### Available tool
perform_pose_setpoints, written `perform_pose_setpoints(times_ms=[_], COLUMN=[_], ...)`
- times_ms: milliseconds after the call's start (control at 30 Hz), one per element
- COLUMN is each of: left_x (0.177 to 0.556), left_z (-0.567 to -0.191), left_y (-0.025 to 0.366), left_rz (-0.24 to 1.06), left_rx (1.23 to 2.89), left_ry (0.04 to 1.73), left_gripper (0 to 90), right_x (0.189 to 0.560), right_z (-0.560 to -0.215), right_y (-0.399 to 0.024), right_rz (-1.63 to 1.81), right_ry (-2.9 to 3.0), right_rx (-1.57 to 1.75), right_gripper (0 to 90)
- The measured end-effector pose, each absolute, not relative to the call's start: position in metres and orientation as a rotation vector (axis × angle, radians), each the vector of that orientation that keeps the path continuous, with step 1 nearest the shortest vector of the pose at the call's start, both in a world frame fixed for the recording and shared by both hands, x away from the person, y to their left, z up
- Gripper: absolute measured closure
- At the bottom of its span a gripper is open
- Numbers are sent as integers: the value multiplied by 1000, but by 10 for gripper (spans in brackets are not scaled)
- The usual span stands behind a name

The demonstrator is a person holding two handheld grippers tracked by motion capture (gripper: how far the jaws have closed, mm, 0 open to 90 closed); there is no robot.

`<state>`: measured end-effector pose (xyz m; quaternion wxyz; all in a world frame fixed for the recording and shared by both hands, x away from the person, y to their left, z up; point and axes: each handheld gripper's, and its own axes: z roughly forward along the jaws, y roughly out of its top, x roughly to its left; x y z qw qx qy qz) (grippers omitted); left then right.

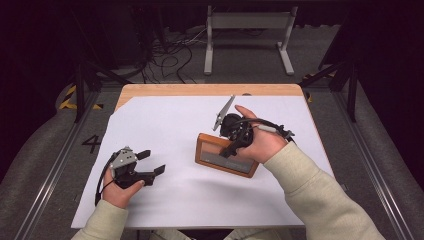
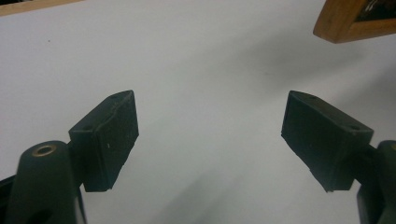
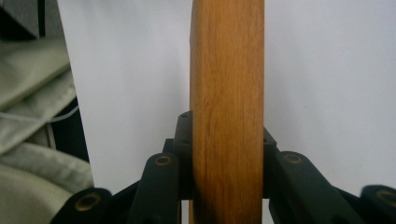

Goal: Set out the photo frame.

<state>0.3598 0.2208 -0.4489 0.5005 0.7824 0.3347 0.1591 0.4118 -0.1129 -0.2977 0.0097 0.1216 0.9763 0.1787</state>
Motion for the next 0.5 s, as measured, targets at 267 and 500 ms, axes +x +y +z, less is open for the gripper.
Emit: perform_pose_setpoints(times_ms=[267,500], left_x=[359,360], left_z=[-449,-450], left_y=[221,220], left_rz=[363,370], left_rx=[1890,1890], left_ry=[819,817], left_gripper=[193,193], right_x=[424,430], right_z=[-320,-347], right_y=[-111,-105], right_rz=[471,381], right_ry=[3143,3203], right_rx=[157,84], right_gripper=[721,720])
